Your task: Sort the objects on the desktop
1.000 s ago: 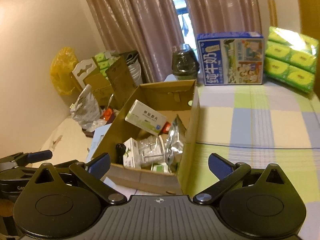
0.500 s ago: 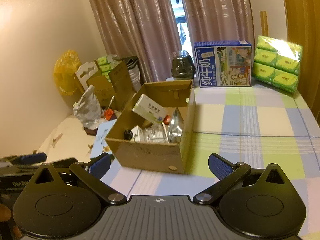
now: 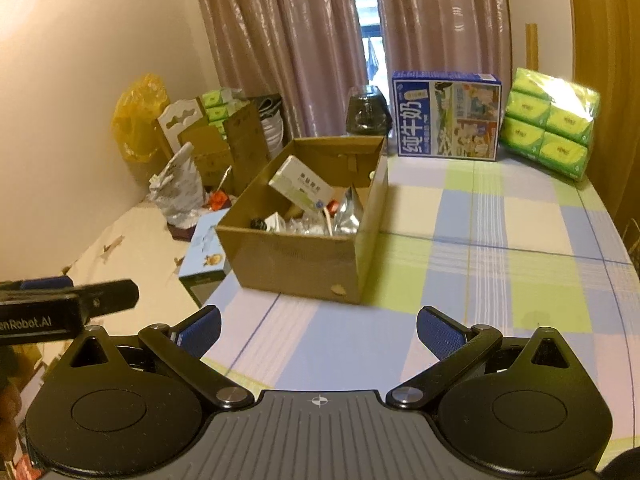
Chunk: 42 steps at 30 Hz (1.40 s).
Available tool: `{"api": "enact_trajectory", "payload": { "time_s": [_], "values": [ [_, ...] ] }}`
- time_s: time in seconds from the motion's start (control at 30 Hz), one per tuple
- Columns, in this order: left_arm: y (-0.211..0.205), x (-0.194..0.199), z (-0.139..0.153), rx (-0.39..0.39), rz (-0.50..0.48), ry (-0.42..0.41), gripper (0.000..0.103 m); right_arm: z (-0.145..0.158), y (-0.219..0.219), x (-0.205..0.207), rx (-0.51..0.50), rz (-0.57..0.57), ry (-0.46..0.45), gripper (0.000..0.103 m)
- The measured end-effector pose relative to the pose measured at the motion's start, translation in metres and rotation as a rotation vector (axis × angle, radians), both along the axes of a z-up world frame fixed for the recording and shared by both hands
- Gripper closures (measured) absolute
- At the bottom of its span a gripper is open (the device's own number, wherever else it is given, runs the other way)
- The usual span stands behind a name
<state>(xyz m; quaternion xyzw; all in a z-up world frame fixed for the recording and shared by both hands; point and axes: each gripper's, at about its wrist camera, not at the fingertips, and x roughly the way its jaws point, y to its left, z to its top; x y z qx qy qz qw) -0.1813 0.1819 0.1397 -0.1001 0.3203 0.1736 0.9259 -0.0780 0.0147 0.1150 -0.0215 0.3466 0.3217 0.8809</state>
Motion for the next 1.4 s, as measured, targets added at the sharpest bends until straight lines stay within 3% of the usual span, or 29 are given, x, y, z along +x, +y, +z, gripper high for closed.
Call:
{"api": "enact_trajectory", "payload": {
  "time_s": [0.6,1.4],
  "values": [
    [-0.005,-0.016,0.000,-0.041,0.031,0.007,0.001,-0.004,-0.009,-0.013,-0.030,0.011,-0.021,0.002],
    [-0.014,-0.010,-0.010,-0.024,0.025,0.008,0.001,-0.010,-0.009,-0.013,-0.035,0.000,-0.012,0.002]
  ]
}}
